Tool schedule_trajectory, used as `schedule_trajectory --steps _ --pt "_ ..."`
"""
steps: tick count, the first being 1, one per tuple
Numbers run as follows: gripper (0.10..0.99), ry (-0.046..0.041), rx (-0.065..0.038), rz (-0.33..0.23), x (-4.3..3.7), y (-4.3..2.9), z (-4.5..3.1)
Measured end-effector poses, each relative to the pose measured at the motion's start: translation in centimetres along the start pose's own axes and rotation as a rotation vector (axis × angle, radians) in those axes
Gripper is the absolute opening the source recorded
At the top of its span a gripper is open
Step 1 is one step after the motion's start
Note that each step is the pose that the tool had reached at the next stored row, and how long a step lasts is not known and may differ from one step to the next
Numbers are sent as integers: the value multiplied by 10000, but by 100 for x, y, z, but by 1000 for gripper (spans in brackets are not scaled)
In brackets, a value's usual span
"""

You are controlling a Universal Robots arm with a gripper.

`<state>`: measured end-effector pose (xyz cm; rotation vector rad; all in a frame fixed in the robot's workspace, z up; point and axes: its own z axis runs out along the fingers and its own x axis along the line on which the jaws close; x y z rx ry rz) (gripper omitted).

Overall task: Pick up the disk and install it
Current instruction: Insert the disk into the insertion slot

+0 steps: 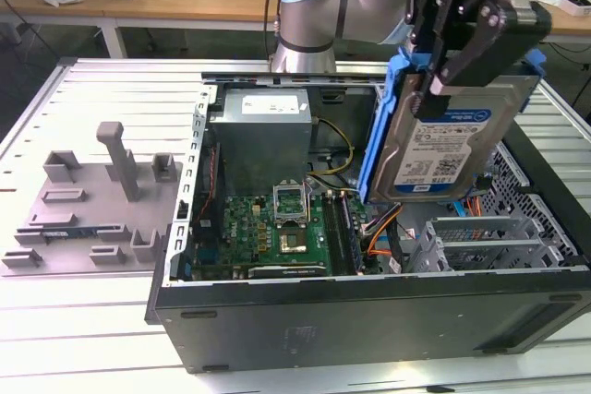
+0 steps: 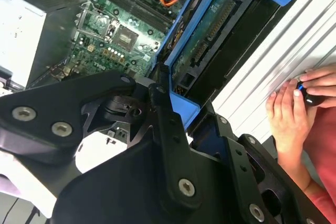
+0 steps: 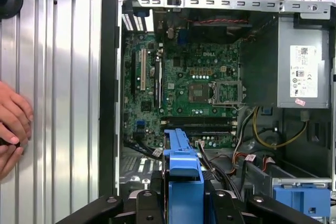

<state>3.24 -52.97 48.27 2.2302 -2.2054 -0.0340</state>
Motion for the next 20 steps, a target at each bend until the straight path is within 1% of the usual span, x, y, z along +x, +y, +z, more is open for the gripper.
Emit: schedule_trajectory --steps 2,4,10,13,16,18,20 --pt "365 1 0 -1 51 -76 0" --pt "365 -1 0 0 99 -182 3" --pt "365 0 0 -1 132 -378 8" --pt "365 -9 0 0 143 -517 14" --pt "365 -23 0 -1 148 -685 27" --pt "365 -27 0 -1 148 -745 38" --pt "365 -25 0 -1 149 -770 46"
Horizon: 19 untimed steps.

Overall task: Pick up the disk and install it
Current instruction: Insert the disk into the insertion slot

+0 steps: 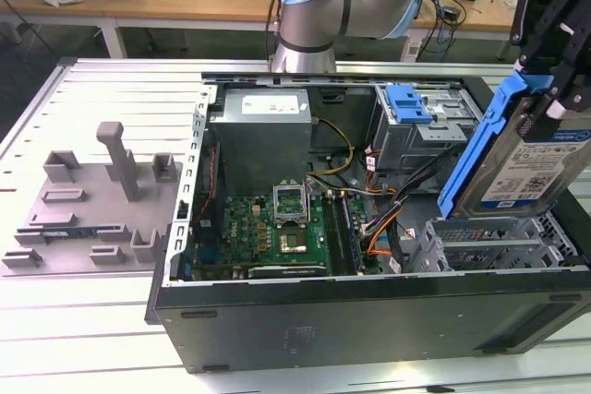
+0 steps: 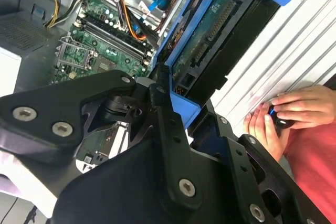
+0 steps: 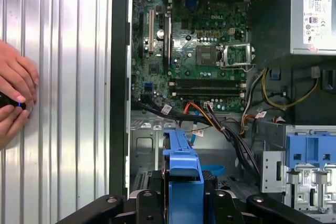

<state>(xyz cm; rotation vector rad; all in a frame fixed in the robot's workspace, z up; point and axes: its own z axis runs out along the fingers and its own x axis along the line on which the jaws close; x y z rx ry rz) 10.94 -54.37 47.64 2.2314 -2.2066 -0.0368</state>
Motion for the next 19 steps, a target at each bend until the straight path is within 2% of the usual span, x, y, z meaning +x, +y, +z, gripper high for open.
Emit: schedule_trajectory --steps 2,12,19 --pt "365 -1 1 0 0 -19 11" --pt "365 -2 1 0 1 -22 46" --pt "365 -2 1 0 13 -24 101"
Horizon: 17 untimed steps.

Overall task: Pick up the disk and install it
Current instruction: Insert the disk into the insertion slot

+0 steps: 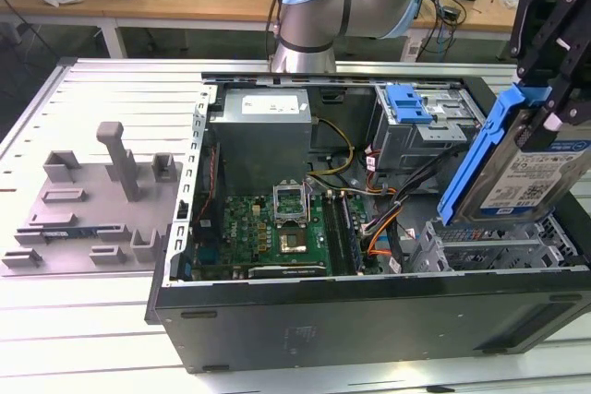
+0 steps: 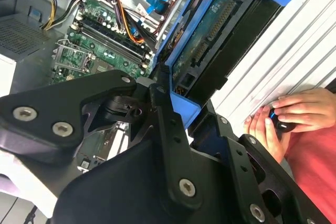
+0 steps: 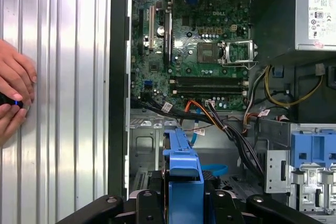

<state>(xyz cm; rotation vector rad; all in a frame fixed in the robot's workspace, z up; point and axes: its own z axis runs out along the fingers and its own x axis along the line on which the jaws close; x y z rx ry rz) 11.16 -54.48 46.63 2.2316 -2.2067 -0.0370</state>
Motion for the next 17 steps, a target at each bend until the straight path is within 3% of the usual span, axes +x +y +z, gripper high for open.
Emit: schedule_trajectory --steps 17 --pt "365 -1 -13 0 24 -23 133"
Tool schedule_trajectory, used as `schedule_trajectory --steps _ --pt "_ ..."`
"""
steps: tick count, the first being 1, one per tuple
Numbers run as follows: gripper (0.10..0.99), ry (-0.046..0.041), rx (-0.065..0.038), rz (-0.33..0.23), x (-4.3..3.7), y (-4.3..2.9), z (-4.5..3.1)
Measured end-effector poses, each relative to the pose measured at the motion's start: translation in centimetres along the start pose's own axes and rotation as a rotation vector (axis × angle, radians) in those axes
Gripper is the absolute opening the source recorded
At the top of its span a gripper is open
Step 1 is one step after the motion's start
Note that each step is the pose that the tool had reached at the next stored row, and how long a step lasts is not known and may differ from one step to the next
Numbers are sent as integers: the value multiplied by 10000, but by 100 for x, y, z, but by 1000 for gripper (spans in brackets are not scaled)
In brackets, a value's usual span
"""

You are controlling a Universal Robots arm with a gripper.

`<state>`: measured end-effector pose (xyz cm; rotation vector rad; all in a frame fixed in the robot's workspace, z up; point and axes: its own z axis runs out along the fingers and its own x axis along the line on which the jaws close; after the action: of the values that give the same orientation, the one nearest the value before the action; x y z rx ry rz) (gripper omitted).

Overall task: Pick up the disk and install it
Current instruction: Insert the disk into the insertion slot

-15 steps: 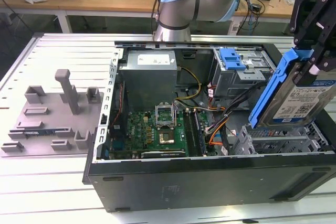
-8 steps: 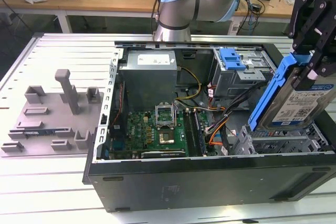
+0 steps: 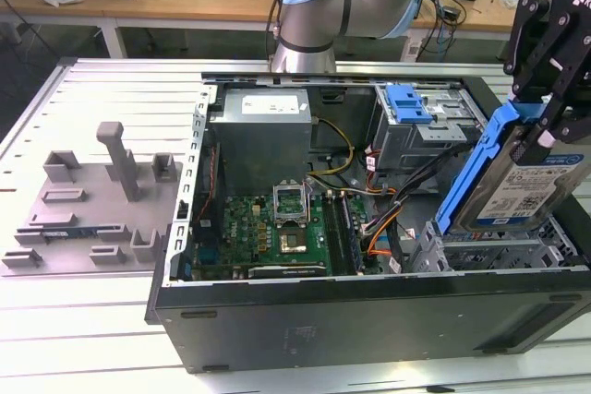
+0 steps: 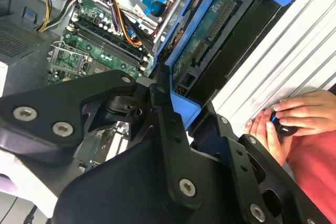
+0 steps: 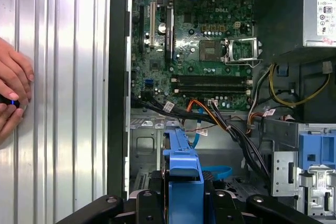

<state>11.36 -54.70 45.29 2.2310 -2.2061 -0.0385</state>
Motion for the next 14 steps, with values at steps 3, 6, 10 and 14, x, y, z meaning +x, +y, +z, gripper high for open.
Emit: schedule_trajectory --steps 3,6,10,14 --pt "365 0 -5 0 2 -3 34" --pt "365 1 -10 0 3 -4 65" --pt "365 0 -16 0 6 -5 122" --pt "365 -1 -24 0 14 -6 177"
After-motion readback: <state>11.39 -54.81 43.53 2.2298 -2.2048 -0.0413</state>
